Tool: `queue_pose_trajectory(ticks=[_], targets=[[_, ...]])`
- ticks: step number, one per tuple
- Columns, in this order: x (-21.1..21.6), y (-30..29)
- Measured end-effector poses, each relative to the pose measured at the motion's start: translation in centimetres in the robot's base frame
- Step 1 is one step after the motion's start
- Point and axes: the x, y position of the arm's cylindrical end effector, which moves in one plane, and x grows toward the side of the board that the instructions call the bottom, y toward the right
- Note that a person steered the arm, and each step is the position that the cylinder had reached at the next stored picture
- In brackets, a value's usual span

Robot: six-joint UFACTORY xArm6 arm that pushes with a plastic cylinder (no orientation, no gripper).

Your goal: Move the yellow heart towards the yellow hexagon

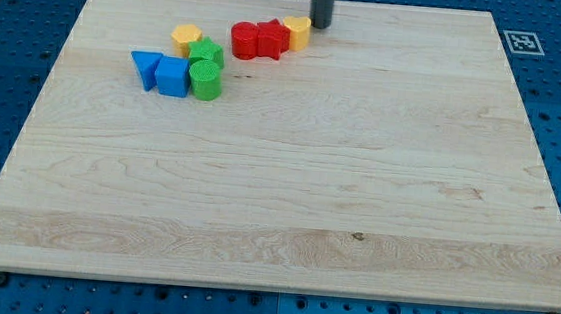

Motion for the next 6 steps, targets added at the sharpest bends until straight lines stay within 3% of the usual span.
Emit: queue_pose_trajectory(ticks=[1, 2, 4, 6], targets=[[1.6, 1.6], [2.2, -0.7], [7.2, -2.9], [3.1, -4.4]])
